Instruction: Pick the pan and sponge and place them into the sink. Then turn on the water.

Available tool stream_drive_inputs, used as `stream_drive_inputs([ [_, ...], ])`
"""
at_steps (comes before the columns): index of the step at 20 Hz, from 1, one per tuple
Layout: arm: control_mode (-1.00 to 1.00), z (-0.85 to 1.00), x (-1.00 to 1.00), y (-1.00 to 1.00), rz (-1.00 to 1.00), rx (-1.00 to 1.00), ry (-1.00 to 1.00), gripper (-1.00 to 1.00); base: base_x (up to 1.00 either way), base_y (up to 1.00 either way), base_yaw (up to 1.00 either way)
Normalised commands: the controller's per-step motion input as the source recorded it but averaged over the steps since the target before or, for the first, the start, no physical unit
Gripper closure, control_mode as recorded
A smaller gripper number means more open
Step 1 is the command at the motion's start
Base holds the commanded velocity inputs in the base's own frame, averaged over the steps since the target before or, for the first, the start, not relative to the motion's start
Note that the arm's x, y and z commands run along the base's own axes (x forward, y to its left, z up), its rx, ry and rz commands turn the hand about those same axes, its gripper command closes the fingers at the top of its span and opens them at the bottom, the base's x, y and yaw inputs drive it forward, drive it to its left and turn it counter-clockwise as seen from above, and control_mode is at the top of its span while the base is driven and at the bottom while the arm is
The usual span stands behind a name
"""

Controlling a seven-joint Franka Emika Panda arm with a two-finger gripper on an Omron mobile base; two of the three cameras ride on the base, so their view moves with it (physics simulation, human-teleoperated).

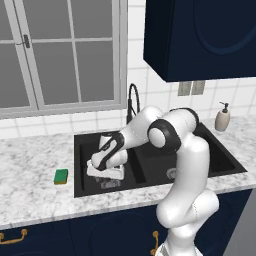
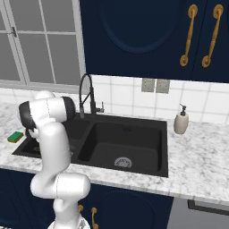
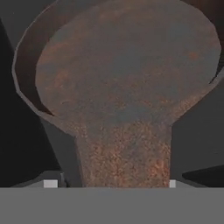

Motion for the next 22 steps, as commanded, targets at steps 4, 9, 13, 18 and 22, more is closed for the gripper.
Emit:
stream_drive_inputs([
  [4, -1.00, 0.36, 0.00, 0.00, 0.00, -0.03, 0.13, -1.00, 0.00, 0.00, 0.00],
  [9, -1.00, 0.14, -0.01, 0.00, 0.00, 0.00, 0.01, -1.00, 0.00, 0.00, 0.00],
  [13, -1.00, 0.35, 0.00, -0.02, 0.00, 0.00, 0.00, -1.00, 0.00, 0.00, 0.00],
  [18, -1.00, 0.82, -0.17, -0.04, 0.00, 0.00, 0.00, -1.00, 0.00, 0.00, 0.00],
  [22, -1.00, 0.60, -0.13, 0.18, 0.00, 0.05, -0.07, -1.00, 0.00, 0.00, 0.00],
])
